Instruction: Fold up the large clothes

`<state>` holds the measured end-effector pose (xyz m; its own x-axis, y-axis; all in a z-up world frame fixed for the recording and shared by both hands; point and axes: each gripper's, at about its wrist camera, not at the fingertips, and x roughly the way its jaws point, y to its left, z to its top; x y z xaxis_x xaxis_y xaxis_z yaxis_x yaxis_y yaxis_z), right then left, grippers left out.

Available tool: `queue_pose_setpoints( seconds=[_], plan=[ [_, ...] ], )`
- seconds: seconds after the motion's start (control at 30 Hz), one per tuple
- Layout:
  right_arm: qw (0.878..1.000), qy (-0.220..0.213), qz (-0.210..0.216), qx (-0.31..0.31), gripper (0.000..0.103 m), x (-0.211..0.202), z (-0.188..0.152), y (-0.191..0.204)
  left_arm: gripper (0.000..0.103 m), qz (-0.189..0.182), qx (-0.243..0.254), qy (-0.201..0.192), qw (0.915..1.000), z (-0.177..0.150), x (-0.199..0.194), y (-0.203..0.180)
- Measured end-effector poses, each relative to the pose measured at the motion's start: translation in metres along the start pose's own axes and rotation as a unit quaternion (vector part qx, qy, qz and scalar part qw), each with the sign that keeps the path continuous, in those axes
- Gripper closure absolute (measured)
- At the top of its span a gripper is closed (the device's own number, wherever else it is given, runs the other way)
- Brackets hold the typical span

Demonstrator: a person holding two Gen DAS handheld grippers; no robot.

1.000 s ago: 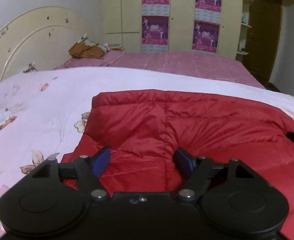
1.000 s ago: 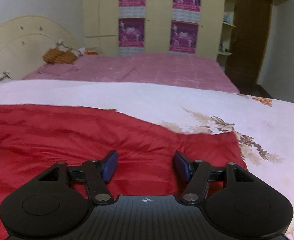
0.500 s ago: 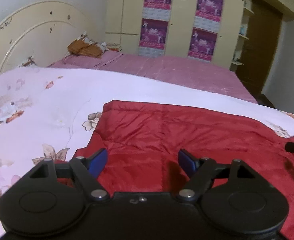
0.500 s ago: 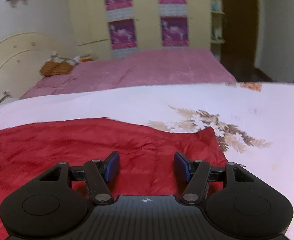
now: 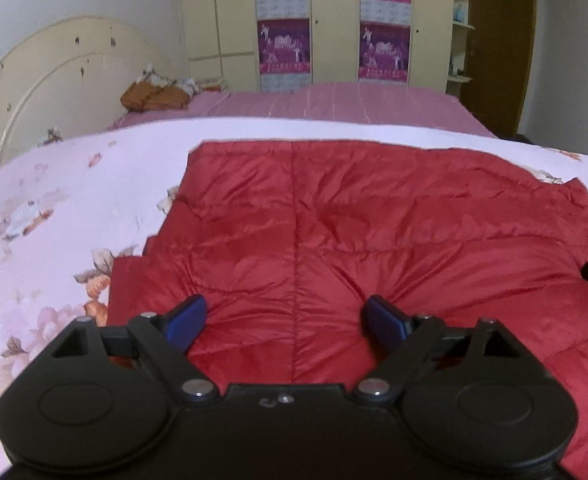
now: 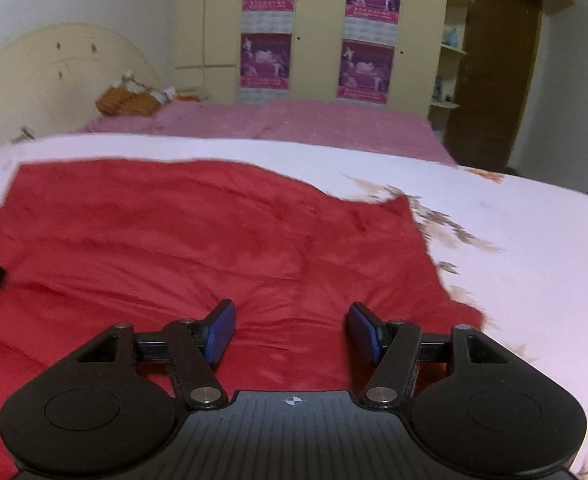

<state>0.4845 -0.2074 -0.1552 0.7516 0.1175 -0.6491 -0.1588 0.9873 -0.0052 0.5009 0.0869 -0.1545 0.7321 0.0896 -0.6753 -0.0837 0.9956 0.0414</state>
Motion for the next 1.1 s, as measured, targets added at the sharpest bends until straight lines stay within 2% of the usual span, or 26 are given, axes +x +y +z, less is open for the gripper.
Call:
queue_pose_setpoints(
  seconds=[0.1,0.2,0.3,0.43,0.6,0.77,1.1],
  plan=[
    [1.000,0.009,0.003,0.017,0.042,0.005,-0.001,-0.004,0.015,0.001,-0.004,0.010,0.9999,0.002,0.005,0.002],
    [1.000,0.010,0.000,0.007,0.042,0.007,-0.004,-0.002,0.015,0.004,0.000,0.011,0.9999,0.001,0.005,0.001],
    [0.999,0.023,0.012,0.030,0.042,0.006,0.002,-0.011,0.015,0.005,-0.001,0.018,0.9998,0.002,0.005,0.001],
    [0.998,0.006,0.034,0.054,0.042,-0.017,0.008,-0.018,0.015,0.012,0.004,0.024,0.9996,0.006,-0.001,0.000],
    [0.998,-0.007,0.052,0.046,0.042,-0.043,0.009,-0.011,0.016,0.019,0.006,0.022,0.9996,0.008,-0.015,0.000],
    [0.998,-0.011,0.060,0.027,0.042,-0.062,0.001,-0.002,0.016,0.007,-0.002,0.015,0.9999,0.007,-0.037,0.004],
    [0.999,-0.005,0.048,0.009,0.042,-0.081,-0.022,-0.003,0.016,0.006,-0.006,0.019,0.9998,-0.012,-0.068,0.013]
  ],
)
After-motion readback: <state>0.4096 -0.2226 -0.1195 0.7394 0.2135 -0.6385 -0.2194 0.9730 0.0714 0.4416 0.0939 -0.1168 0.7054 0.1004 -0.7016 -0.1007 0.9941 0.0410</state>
